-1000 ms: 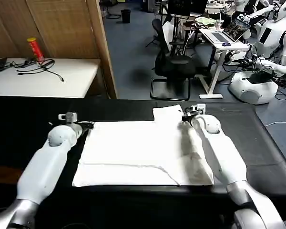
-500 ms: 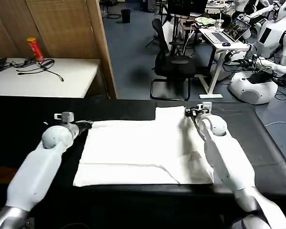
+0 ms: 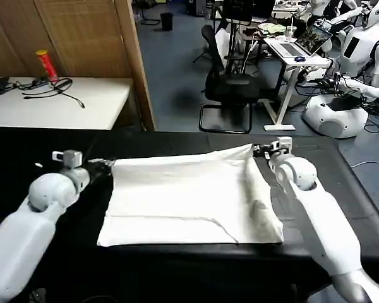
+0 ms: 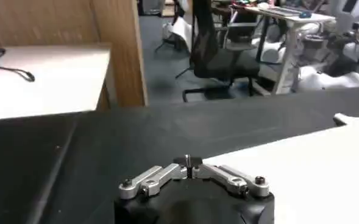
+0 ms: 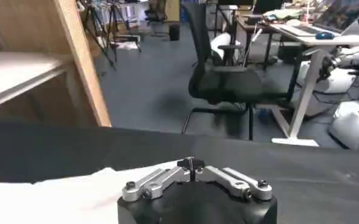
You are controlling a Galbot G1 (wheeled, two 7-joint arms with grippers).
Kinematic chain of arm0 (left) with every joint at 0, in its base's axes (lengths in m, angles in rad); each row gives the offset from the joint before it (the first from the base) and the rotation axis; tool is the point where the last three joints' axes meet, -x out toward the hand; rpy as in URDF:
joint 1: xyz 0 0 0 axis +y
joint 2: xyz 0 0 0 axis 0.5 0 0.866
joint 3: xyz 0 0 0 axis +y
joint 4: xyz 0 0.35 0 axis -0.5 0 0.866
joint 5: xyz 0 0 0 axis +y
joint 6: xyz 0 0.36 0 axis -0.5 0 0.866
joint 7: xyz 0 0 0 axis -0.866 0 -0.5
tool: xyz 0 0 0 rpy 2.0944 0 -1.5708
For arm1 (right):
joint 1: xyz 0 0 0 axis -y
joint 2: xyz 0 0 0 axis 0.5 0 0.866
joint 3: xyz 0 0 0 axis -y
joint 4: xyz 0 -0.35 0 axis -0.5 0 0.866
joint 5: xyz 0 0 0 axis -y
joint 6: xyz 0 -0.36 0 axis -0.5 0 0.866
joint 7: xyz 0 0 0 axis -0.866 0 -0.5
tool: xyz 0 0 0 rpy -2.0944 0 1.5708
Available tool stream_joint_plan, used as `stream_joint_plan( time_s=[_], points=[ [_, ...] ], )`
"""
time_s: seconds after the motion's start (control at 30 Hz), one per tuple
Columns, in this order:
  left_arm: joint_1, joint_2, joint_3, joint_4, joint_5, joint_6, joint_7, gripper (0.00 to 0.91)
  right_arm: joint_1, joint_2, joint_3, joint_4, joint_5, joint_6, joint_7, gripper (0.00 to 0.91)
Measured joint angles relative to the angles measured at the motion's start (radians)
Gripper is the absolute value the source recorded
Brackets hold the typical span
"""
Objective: Fold and organize the clothes.
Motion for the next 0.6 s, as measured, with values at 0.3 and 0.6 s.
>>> stream_joint_plan(
  time_s=[0.3, 0.6],
  points=[
    [0.147, 0.062, -0.080, -0.155, -0.003, 0.006, -0.014, 0.000, -0.168, -0.084, 0.051, 0.215, 0.011, -0.043, 0.034, 0.020],
    [0.304, 0.055, -0.157, -0.291, 0.070, 0.024, -0.016, 0.000, -0.346, -0.131, 0.107, 0.394, -0.021, -0.059, 0.051, 0.020]
  ],
)
